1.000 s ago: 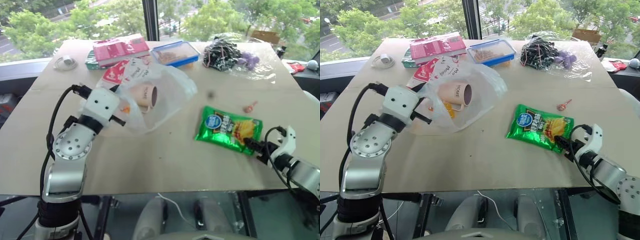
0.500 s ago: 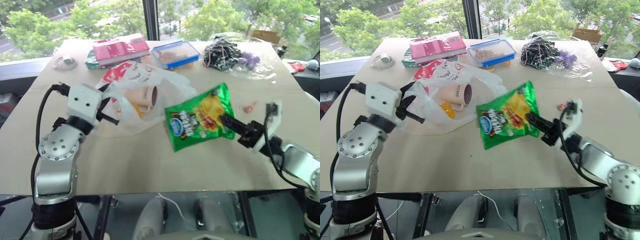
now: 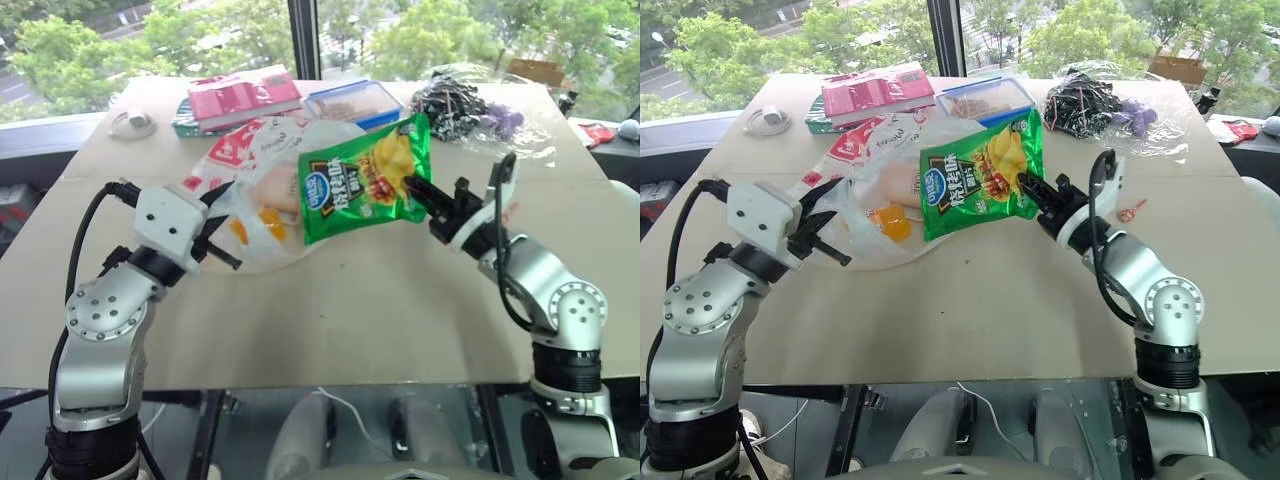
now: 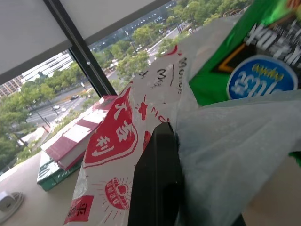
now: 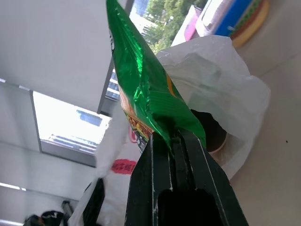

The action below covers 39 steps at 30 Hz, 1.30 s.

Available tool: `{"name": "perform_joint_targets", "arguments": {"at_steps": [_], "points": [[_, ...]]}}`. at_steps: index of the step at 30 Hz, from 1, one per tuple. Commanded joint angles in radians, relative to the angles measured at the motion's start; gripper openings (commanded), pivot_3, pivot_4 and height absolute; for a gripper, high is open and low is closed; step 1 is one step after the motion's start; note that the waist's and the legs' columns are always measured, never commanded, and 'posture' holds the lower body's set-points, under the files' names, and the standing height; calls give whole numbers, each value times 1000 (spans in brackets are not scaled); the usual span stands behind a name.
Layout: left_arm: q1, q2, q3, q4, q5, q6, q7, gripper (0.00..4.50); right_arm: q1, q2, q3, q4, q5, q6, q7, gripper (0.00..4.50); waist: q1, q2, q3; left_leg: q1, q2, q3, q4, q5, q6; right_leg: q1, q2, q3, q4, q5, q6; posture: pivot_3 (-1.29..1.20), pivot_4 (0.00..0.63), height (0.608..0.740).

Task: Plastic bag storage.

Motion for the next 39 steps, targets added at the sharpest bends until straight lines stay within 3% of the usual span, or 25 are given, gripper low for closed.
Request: {"name": "perform_joint_targets", "arguments": {"at_steps": [1,7,12,16,20,27,33,36,39], "points": [[-21,9,-35,-64,-13,-4,-4,0,-55,95,9,44,-8,-49,-24,25,-1,0,0,0,0,0,0,0,0,0,0,0,0,0,0,0,150,740],[26,6,-97,-88,-18,18,-25,0,-177,243,-45,152,5,-122,-33,25,-4,2,1,0,0,1,0,0,0,-1,5,1,1,0,0,0,150,740],[21,19,-103,-63,-1,5,-22,0,-246,279,-104,197,46,-130,-46,25,-1,2,1,0,-1,0,0,0,0,-2,4,0,2,0,0,0,150,740],[-39,11,-113,-43,4,17,6,0,-257,275,-54,236,10,-32,-33,25,-3,3,2,0,-1,0,0,0,0,-2,5,0,2,0,0,0,150,740],[-116,-3,-125,-34,7,29,33,0,-273,298,51,310,-88,82,40,25,-13,4,2,0,0,1,0,0,0,-2,6,1,3,0,0,0,150,740],[-134,-1,-130,-56,-6,22,16,0,-394,390,90,549,-260,111,184,25,-27,4,2,0,-1,1,0,0,0,-2,6,1,4,0,1,0,150,740],[-91,-1,-135,-97,-9,34,13,0,-596,438,160,843,-555,26,423,25,-35,5,3,0,-1,3,-1,0,0,-4,7,3,4,0,1,0,150,740],[-57,-6,-117,-108,-19,57,25,0,-664,413,172,923,-707,-73,539,724,-30,5,3,0,0,2,-2,0,0,-4,8,3,4,0,0,0,150,740],[-50,-19,-90,-104,-40,93,51,0,-647,344,190,817,-797,-71,605,2024,-27,5,3,0,-1,3,-3,0,0,-5,6,3,3,0,0,0,150,740]]}}
